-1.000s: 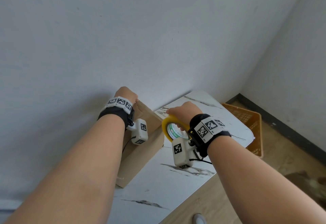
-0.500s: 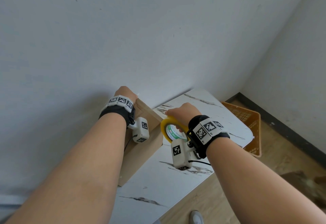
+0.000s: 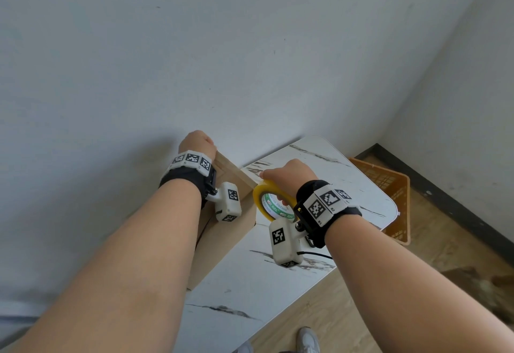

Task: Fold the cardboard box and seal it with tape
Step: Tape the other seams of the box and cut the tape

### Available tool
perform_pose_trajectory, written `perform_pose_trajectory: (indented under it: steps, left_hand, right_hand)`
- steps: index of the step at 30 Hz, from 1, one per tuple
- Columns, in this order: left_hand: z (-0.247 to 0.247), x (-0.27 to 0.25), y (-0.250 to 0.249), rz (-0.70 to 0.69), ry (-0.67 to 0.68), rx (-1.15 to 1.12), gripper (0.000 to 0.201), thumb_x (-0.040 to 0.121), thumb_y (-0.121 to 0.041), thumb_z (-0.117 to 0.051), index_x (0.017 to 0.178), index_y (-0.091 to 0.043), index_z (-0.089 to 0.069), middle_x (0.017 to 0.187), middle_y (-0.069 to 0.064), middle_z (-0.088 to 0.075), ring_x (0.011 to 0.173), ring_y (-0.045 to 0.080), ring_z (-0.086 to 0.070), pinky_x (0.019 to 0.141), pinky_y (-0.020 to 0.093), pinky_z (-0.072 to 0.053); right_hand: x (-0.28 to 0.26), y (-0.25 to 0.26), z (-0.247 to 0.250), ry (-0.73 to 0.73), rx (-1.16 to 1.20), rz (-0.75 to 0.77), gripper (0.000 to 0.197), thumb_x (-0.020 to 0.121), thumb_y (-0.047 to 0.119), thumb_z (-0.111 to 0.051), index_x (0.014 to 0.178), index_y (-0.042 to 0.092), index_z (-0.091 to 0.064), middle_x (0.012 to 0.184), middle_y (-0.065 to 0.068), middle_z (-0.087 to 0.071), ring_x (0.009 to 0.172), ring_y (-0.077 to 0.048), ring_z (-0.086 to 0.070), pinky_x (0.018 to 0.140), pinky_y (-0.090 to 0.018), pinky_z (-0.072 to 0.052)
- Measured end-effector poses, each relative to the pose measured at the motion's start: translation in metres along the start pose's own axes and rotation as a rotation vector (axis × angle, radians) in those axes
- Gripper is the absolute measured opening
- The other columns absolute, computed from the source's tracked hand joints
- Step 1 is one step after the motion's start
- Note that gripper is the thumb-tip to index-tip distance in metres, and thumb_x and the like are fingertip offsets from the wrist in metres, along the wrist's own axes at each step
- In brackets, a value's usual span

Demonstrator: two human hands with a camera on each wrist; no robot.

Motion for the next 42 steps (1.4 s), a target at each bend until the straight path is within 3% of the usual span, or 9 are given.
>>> perform_pose_trajectory:
  steps: [4,9,13,16,23,31,35,40,42]
  left_hand:
    - [0.002,-0.01,-0.016,-0.143,0.027,0.086,0.034,0.087,0.002,-0.047,0.091,-0.016,-0.077,0.108,0.002,-0.071,0.102,0.023,-0.063,0.088,0.03,-0.051]
    - [-0.005,-0.011,-0.013,-0.177,0.179,0.151,0.034,0.089,-0.001,-0.047,0.095,-0.016,-0.077,0.112,0.003,-0.07,0.106,0.022,-0.062,0.093,0.03,-0.049]
    - [-0.016,-0.014,-0.004,-0.18,0.279,0.193,0.023,0.087,-0.021,-0.054,0.089,-0.007,-0.071,0.103,0.009,-0.068,0.105,0.029,-0.062,0.091,0.036,-0.05]
    - [-0.022,-0.017,0.002,-0.172,0.371,0.185,0.029,0.096,-0.026,-0.049,0.108,-0.006,-0.066,0.116,0.011,-0.064,0.11,0.028,-0.059,0.096,0.034,-0.043]
    - [-0.022,-0.019,0.01,-0.195,0.384,0.238,0.039,0.099,-0.037,-0.041,0.129,-0.013,-0.048,0.132,0.008,-0.053,0.119,0.025,-0.05,0.095,0.03,-0.037]
    - [-0.024,-0.019,0.011,-0.18,0.381,0.24,0.041,0.1,-0.039,-0.039,0.13,-0.012,-0.046,0.134,0.009,-0.051,0.121,0.026,-0.049,0.096,0.031,-0.036]
    - [-0.027,-0.018,0.012,-0.151,0.38,0.234,0.042,0.1,-0.039,-0.037,0.132,-0.013,-0.043,0.137,0.009,-0.048,0.123,0.026,-0.048,0.097,0.032,-0.036]
    - [-0.03,-0.019,0.008,-0.125,0.355,0.255,0.043,0.102,-0.035,-0.034,0.136,-0.008,-0.039,0.143,0.013,-0.041,0.128,0.029,-0.043,0.102,0.034,-0.034]
    - [-0.031,-0.019,0.008,-0.12,0.352,0.255,0.043,0.102,-0.035,-0.034,0.136,-0.009,-0.039,0.143,0.013,-0.04,0.128,0.029,-0.043,0.102,0.035,-0.034]
  right_hand:
    - [0.0,0.002,-0.001,0.011,0.012,0.003,0.028,0.079,0.038,-0.066,0.068,0.017,-0.053,0.065,-0.003,-0.06,0.052,-0.017,-0.058,0.047,-0.021,-0.047]
    - [0.001,0.002,-0.002,0.026,0.033,-0.003,0.027,0.079,0.038,-0.067,0.07,0.017,-0.053,0.067,-0.003,-0.06,0.051,-0.016,-0.058,0.044,-0.019,-0.044]
    - [0.003,-0.002,-0.002,0.036,0.041,-0.007,0.029,0.079,0.039,-0.068,0.07,0.016,-0.053,0.065,-0.004,-0.059,0.051,-0.017,-0.057,0.045,-0.021,-0.046]
    - [0.005,-0.006,-0.001,0.044,0.056,-0.013,0.03,0.079,0.038,-0.069,0.068,0.016,-0.052,0.066,-0.004,-0.059,0.053,-0.019,-0.057,0.048,-0.023,-0.048]
    - [-0.002,-0.004,-0.003,0.112,0.032,-0.025,0.022,0.084,0.021,-0.056,0.068,0.005,-0.054,0.061,-0.012,-0.055,0.051,-0.024,-0.051,0.054,-0.026,-0.043]
    - [0.003,-0.026,-0.012,0.094,-0.003,-0.067,0.03,0.082,0.037,-0.065,0.068,0.015,-0.051,0.066,-0.004,-0.057,0.052,-0.017,-0.054,0.046,-0.021,-0.043]
    - [-0.002,-0.033,-0.019,0.091,0.006,-0.066,0.032,0.084,0.036,-0.058,0.07,0.007,-0.058,0.056,-0.006,-0.058,0.045,-0.018,-0.052,0.05,-0.021,-0.042]
    - [-0.001,-0.028,-0.039,0.097,-0.062,-0.013,0.05,0.085,0.048,-0.047,0.09,0.002,-0.065,0.076,-0.011,-0.067,0.064,-0.027,-0.061,0.064,-0.032,-0.049]
    - [0.001,-0.025,-0.04,0.1,-0.113,0.008,0.047,0.088,0.047,-0.045,0.091,0.004,-0.063,0.073,-0.009,-0.061,0.065,-0.026,-0.059,0.058,-0.03,-0.045]
Point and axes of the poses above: each hand's wrist, its own x-axis towards the middle knuckle, its own z-axis out of the back of the hand, y = z × x, the point moved 4 cm from there along x, towards the middle knuckle
